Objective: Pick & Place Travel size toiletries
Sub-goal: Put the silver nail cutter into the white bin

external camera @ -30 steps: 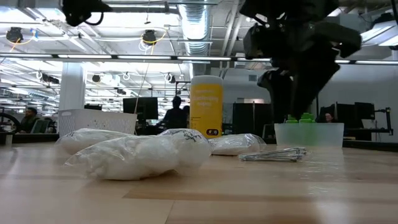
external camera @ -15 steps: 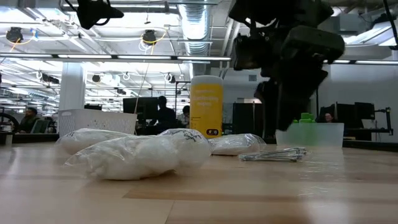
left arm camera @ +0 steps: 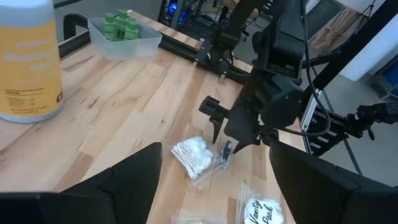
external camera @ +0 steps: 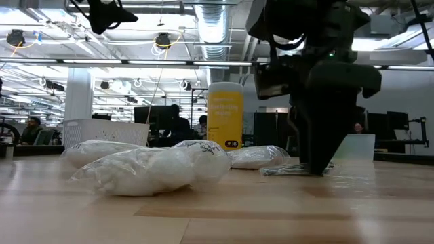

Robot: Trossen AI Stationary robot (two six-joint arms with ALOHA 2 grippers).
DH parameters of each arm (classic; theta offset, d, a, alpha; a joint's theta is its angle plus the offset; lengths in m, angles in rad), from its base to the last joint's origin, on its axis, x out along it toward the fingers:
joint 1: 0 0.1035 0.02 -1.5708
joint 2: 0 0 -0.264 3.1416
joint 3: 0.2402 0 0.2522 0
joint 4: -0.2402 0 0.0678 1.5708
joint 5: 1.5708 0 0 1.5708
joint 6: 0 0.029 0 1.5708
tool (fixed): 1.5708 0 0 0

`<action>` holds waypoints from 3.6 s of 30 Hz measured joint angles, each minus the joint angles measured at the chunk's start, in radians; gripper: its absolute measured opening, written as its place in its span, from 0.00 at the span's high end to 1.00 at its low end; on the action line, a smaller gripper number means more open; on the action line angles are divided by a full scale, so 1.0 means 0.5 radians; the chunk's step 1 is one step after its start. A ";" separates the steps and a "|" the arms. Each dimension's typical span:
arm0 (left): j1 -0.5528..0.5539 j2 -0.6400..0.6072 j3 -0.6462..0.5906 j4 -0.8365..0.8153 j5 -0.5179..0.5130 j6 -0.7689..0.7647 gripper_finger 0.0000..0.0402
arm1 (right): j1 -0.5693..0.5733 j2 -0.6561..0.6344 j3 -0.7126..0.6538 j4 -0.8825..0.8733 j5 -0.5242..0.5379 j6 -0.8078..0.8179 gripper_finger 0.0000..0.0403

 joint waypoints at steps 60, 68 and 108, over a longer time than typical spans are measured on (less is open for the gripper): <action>0.534 1.193 0.002 2.343 0.664 0.423 0.28 | -0.704 -1.144 -0.029 1.324 -0.107 -0.682 0.88; 0.524 1.292 0.079 2.414 0.732 0.396 0.28 | -0.726 -1.145 -0.028 1.349 -0.129 -0.730 0.88; 0.506 1.067 0.151 1.588 0.819 0.395 0.98 | -0.746 -1.158 -0.027 1.106 -0.221 -0.656 0.68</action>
